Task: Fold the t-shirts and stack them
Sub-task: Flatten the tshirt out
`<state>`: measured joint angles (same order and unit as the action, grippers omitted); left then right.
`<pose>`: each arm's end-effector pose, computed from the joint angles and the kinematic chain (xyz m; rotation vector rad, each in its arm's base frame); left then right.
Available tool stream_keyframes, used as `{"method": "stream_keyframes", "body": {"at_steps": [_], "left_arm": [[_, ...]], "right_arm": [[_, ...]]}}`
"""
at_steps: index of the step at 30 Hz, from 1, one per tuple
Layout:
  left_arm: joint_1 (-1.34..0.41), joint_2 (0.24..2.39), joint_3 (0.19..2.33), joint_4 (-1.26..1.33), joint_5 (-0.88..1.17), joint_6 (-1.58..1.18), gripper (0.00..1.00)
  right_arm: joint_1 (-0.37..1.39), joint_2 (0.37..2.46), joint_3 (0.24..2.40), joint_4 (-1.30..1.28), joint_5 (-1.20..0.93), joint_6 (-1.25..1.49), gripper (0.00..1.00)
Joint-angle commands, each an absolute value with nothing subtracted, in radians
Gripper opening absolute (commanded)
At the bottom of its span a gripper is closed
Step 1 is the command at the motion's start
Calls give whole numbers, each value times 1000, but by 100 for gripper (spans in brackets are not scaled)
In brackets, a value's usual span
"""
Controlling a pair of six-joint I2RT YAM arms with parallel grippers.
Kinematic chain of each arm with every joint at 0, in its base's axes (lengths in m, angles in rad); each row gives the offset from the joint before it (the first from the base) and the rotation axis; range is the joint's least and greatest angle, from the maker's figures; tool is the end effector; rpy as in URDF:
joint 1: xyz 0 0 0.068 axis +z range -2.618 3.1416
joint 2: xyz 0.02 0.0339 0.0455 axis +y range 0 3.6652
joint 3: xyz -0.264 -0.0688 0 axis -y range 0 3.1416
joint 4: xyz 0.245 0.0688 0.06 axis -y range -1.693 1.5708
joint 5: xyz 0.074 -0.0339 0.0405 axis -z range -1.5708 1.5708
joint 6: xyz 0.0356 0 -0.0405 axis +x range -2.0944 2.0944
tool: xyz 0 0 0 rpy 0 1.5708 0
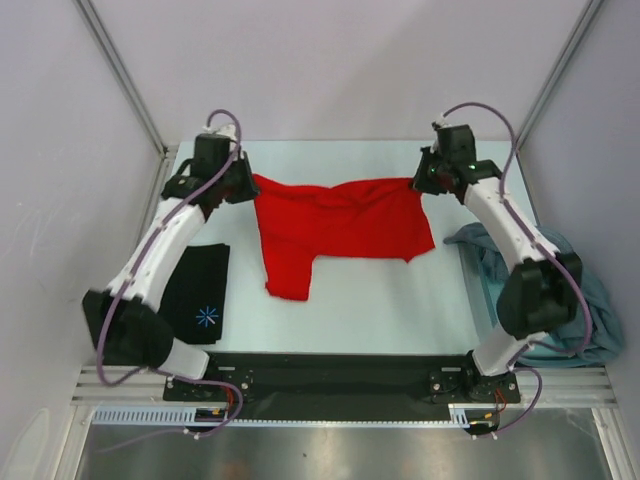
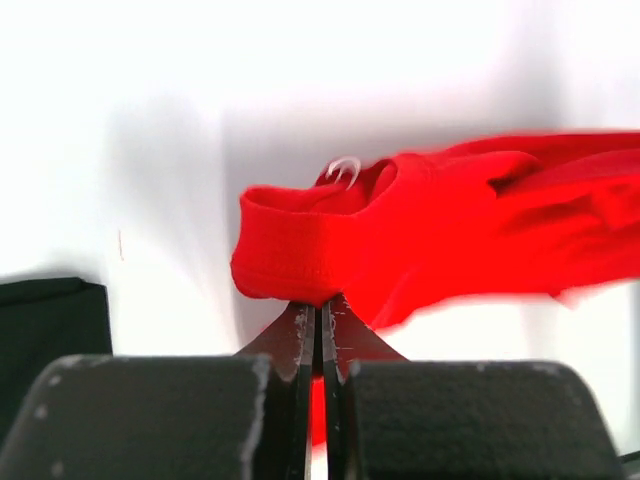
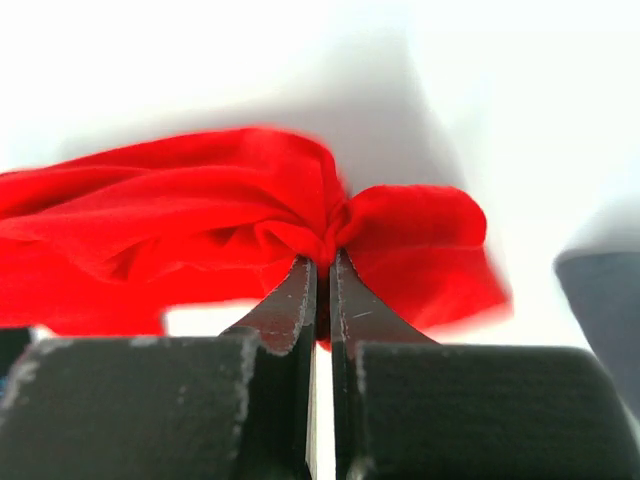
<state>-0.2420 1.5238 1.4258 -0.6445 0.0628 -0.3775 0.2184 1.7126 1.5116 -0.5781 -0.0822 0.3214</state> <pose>0.3276 -0.0832 0.3389 -0.1263 2.3396 -0.3840 0.3774 0.0868 0.3078 0.0815 2.3741 0.3588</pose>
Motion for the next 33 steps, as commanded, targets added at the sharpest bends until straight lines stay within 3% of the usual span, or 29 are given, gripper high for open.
{"method": "stream_keyframes", "body": {"at_steps": [1,8,20,27,33], "left_arm": [[-239,1327,1398,-611,14,-448,0],[-239,895,1189,-457,-69,-454,0],[-258,845,1335,-633,-60,-508,0],[-253,968,1210,-588,-199,-506,0],[-223,1313,1219,-482,-256,-457,0]], "right_arm": [[225,1507,1517,-604,-15,344,0],[242,1131,1318,-500,69,342,0],[270,1034,1445,-667,86,364,0],[258,1268,1413,-543,164,408,0],[255,1659,1548,-497,232,440,3]]}}
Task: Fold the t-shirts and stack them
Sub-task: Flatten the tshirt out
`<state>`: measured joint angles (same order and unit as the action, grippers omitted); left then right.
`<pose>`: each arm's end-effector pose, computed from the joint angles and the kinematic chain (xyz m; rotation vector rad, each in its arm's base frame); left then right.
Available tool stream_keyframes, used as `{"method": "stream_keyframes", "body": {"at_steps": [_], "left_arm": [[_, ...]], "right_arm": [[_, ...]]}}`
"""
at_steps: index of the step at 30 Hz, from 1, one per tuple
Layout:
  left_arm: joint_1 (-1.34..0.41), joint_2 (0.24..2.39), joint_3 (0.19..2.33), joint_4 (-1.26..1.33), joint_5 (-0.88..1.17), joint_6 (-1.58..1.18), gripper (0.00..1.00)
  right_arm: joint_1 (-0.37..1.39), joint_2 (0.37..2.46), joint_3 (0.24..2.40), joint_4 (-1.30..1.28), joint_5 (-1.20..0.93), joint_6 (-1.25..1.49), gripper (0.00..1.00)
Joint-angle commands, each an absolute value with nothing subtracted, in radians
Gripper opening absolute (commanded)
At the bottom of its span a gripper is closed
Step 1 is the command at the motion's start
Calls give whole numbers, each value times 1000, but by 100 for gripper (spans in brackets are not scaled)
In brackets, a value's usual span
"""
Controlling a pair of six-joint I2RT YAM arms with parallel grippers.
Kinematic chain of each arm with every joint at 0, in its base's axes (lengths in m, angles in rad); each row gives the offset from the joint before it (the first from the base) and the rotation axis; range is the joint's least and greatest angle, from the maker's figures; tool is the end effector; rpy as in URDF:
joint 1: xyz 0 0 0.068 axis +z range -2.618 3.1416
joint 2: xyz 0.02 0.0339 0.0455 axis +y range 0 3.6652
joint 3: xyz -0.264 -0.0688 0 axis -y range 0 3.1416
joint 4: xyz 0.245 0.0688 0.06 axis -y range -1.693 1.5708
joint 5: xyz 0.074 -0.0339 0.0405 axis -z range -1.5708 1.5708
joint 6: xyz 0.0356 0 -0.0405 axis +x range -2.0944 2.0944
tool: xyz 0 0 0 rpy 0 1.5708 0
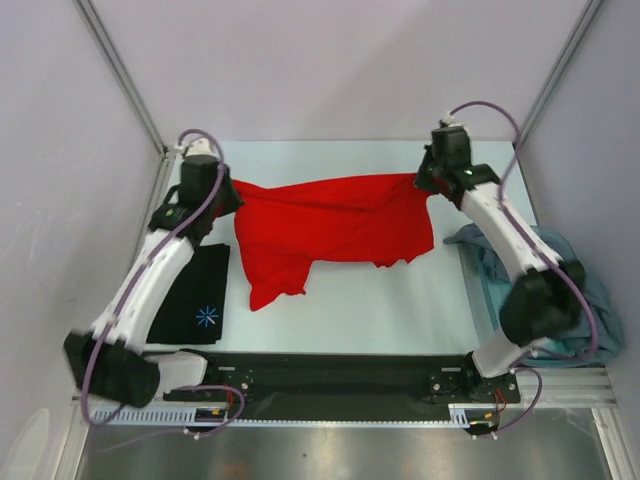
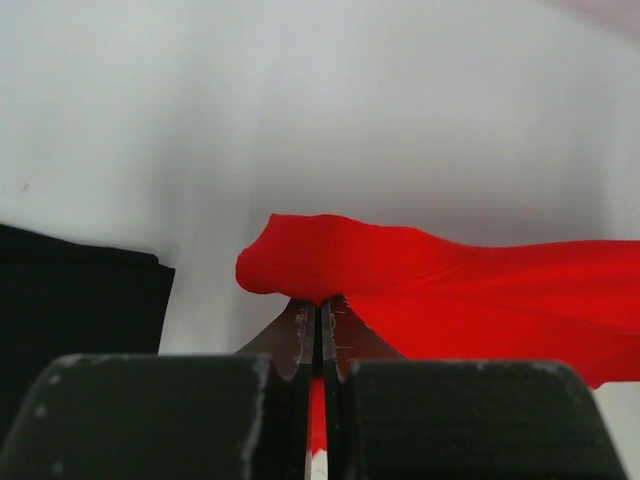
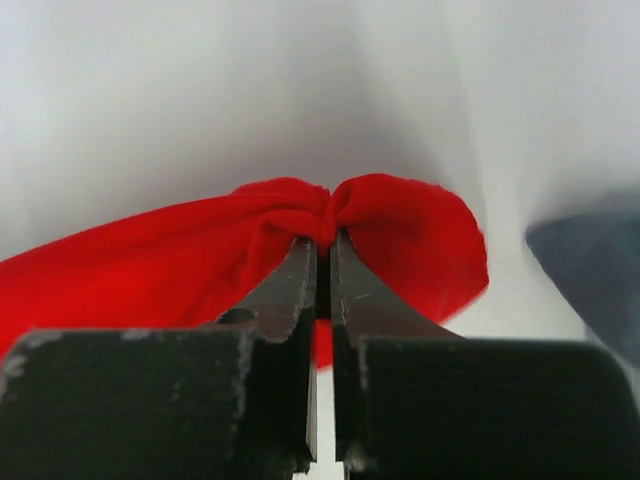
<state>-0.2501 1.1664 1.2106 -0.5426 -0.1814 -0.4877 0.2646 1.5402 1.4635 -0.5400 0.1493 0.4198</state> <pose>0.2477 -0.0566 0.3749 -0.3561 2.0403 -0.2677 0.3391 0.0864 0.3553 0.2538 2.1738 0.2252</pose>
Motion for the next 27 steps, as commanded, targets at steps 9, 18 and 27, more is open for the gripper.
{"method": "stream_keyframes", "body": {"at_steps": [9,18,27], "left_arm": [[-133,1788,1509,-492,-273,-371,1],[-129,1891,1666,-525,-239,-310,14],[-136,1885,1684,-603,-229,-336,67]], "right_arm": [[258,2225,2153,-721,157,379,34],[206,2136,2091,-839,61,310,75],[111,1838,1593,-786,-70,316,54]]}}
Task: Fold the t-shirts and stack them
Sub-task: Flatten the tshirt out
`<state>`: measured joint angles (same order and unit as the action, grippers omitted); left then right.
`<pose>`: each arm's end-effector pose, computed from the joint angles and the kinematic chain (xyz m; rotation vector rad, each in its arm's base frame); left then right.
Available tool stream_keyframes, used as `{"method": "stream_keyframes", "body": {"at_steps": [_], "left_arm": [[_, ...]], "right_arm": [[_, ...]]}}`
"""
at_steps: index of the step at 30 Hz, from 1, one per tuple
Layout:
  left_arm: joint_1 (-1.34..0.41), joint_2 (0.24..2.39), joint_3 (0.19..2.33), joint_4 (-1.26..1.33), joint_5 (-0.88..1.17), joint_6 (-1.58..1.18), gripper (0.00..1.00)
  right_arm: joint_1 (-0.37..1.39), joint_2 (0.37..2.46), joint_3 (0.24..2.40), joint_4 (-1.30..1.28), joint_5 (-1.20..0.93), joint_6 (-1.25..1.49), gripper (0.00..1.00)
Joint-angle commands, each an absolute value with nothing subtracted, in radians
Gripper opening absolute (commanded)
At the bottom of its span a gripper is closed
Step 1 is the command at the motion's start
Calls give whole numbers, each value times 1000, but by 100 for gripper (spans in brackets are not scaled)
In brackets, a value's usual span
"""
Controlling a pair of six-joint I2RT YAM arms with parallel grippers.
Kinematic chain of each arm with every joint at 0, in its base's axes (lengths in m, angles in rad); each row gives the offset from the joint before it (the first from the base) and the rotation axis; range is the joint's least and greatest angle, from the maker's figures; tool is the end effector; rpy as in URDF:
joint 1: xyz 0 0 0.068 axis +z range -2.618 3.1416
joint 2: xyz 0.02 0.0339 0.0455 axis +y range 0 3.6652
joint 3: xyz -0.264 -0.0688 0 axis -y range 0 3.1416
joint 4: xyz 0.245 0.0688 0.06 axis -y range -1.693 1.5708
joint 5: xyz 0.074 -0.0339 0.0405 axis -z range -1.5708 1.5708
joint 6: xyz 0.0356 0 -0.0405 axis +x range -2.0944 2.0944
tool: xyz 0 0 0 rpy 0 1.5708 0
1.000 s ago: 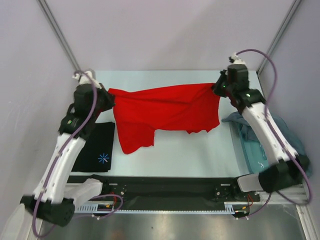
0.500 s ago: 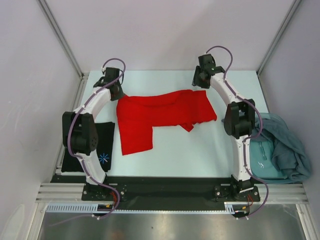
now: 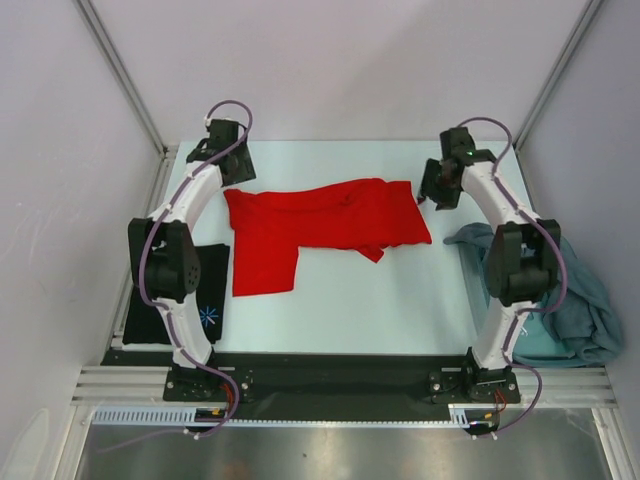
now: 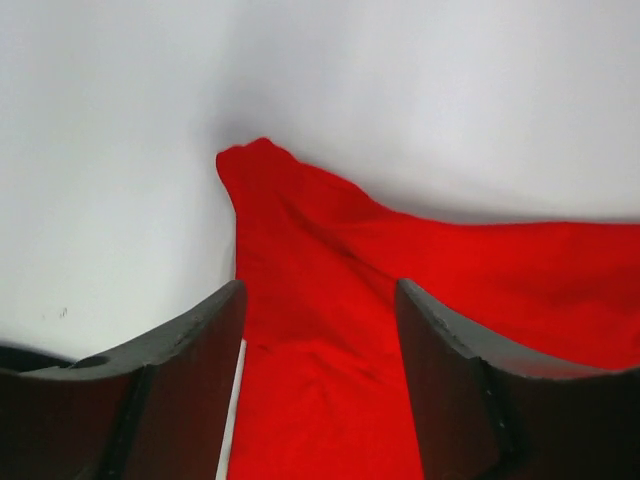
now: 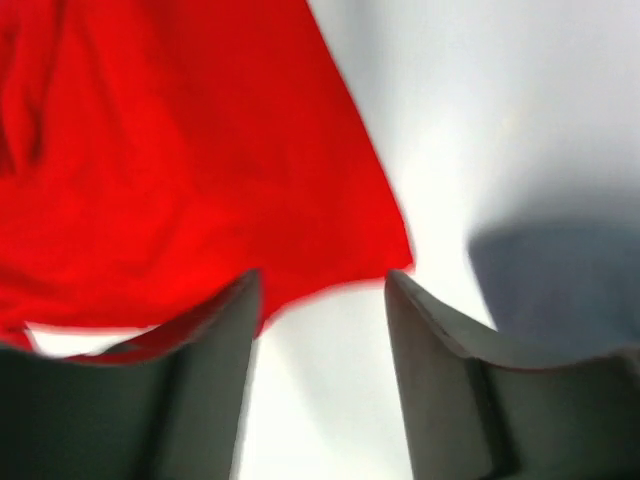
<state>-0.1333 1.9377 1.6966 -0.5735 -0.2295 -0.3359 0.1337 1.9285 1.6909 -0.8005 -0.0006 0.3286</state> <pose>0.4387 -0.0507 0.2806 -0.3456 2.3330 0.0466 0.4166 0.0561 0.2670 0.2545 2.6060 0.1644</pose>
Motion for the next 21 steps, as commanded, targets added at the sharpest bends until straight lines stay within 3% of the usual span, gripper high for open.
{"method": "stream_keyframes", "body": {"at_steps": [1,5,9,16,21], "left_arm": [[-141,1867,1654,-607,-227,-336,67],[-167,1764,1545,-632,-155,-333,61],[-215,1623,1364,-640,-71,-336,56],[-249,1474,1155,-641,51,-342,50],[-249,1417,1111,-666,55,-351,47]], "right_arm": [[107,1821,1554,-769,-84,308,50],[83,1784,1431,-712,-115,298,45],[66,1804,1391,-680,-155,317,56],[37,1807,1281,-560,-175,417,57],[8,1726,1105,-378,-202,686,64]]}}
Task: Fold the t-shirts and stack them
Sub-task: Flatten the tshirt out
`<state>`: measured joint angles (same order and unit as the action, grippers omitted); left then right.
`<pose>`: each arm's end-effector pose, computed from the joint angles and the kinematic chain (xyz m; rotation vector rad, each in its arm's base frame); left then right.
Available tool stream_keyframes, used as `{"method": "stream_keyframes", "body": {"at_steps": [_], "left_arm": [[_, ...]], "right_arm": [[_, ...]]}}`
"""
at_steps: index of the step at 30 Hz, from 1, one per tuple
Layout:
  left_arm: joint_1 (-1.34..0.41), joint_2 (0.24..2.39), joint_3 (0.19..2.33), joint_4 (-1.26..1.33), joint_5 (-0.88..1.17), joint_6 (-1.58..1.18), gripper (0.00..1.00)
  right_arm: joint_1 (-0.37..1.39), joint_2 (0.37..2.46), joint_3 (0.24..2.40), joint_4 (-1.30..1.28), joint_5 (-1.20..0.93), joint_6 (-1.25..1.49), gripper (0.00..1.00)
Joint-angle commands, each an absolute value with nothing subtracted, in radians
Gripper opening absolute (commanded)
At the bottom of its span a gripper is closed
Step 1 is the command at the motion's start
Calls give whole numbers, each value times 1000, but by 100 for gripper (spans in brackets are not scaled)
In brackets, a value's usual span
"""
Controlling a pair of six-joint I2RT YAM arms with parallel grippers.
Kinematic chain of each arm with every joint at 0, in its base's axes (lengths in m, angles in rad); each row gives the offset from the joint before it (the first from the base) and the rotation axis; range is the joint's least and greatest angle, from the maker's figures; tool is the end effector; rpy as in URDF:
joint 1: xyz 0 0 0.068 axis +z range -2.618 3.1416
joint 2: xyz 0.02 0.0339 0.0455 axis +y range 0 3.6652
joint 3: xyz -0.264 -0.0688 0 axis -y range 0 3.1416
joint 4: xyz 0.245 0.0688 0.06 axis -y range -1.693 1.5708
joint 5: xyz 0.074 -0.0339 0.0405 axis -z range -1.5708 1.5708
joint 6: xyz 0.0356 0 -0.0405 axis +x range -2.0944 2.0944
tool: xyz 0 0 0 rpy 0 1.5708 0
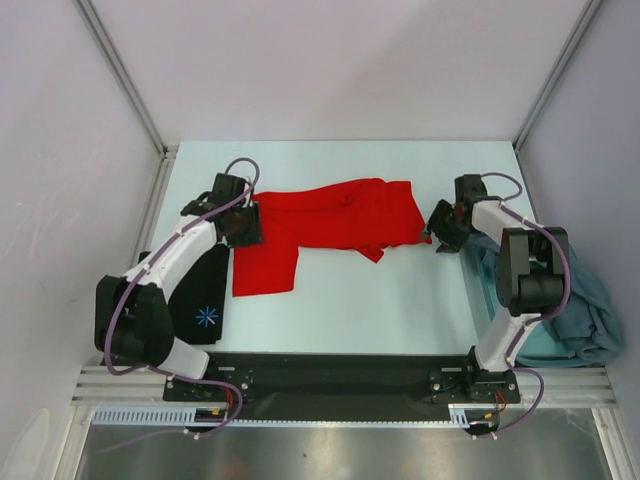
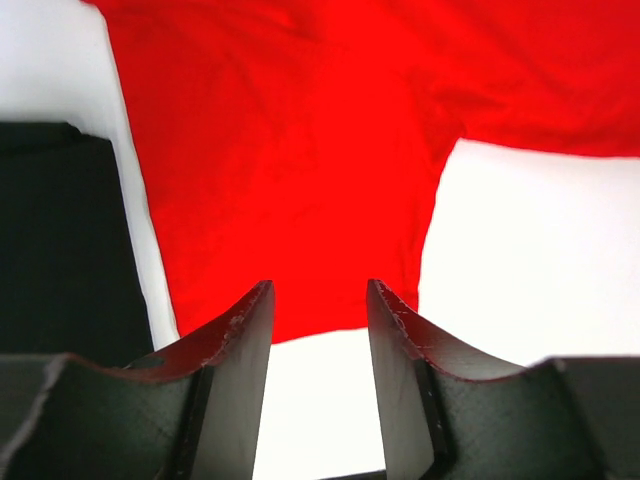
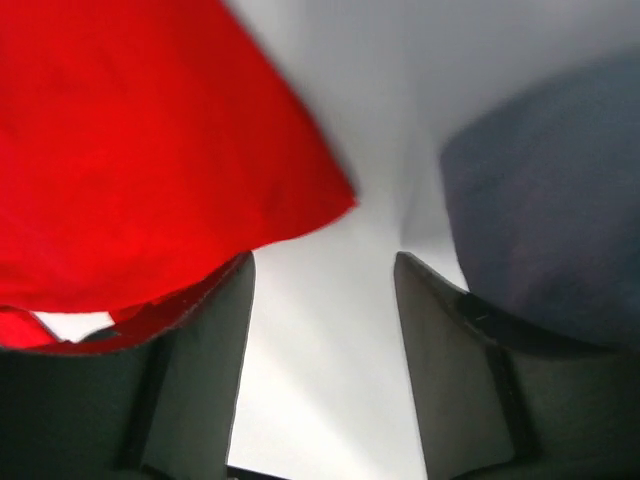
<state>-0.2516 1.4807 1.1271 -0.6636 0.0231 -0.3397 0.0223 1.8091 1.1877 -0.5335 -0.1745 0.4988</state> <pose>0.2947 -0.0766 0.2547 -0.1063 2.6057 -0.2447 0.3603 0.0142 0.1764 0.6017 2.6933 0.3832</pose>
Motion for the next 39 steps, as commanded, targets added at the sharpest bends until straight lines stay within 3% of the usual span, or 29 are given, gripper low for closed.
{"method": "stream_keyframes", "body": {"at_steps": [1,10,16,20,25,26,30,39], "left_arm": [[-249,1410,1101,-666,57,-354,47],[-249,1371,1068,-680,60,-373,46],[-248,1365,1077,-689,54,-365,46],[-248,1371,1091,-696,46,-354,45],[-247,1364,1088,-701,29,-353,45],[-245,1359,1086,-701,29,-354,46],[-245,1350,1077,-696,32,-360,46],[-245,1293,993,-672,52,-428,48]], "right_arm": [[9,1712,1085,-349,-199,727,65],[8,1671,871,-114,-166,1121,60],[-18,1704,845,-57,-63,1218,57],[-18,1759,874,-51,-64,1216,50],[-20,1775,894,-54,-60,1183,26],[-20,1776,917,-61,-70,1143,15],[-20,1738,1017,-177,-101,1016,0],[-57,1545,1129,-501,-63,839,0]]}}
